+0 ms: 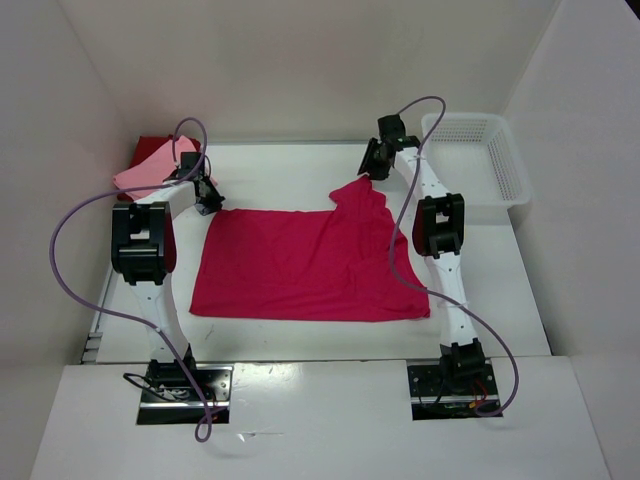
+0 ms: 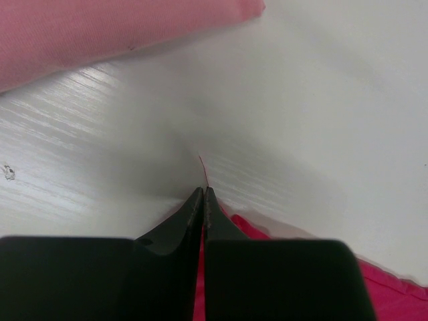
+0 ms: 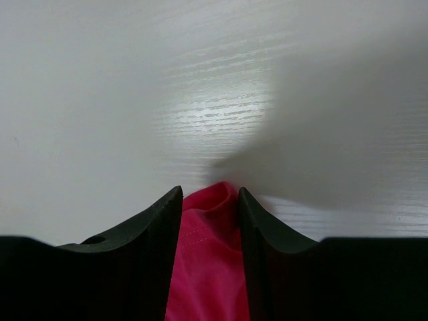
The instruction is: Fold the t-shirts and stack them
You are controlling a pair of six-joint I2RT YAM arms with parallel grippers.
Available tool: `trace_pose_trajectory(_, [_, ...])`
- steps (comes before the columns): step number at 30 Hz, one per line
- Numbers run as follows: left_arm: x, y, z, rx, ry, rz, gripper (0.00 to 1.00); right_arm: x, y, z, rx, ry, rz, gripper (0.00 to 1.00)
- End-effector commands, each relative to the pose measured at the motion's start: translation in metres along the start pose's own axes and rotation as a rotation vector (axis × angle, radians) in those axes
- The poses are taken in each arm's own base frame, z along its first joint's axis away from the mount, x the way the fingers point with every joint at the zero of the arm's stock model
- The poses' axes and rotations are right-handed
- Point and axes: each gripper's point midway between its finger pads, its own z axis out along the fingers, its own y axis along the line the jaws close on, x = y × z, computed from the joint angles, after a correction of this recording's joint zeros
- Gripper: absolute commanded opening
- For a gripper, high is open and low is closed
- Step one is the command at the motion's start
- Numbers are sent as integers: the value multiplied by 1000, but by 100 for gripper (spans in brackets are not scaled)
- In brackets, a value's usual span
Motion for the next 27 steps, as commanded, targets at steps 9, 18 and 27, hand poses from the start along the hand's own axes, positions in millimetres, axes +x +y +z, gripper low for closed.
trace_pose_trajectory(9, [3,-1,-3,10,-2,-7,4,-22,13,-39,32,-78,-30,4])
trace_pose_trajectory(18, [-17,-1,-30,38,-55,-16,1,-26,30,-101,-22,-109,-56,0])
trace_pose_trajectory(27, [-20,-1,-77,87,-106,-22,0,26,8,-183,-32,-99,-50,0])
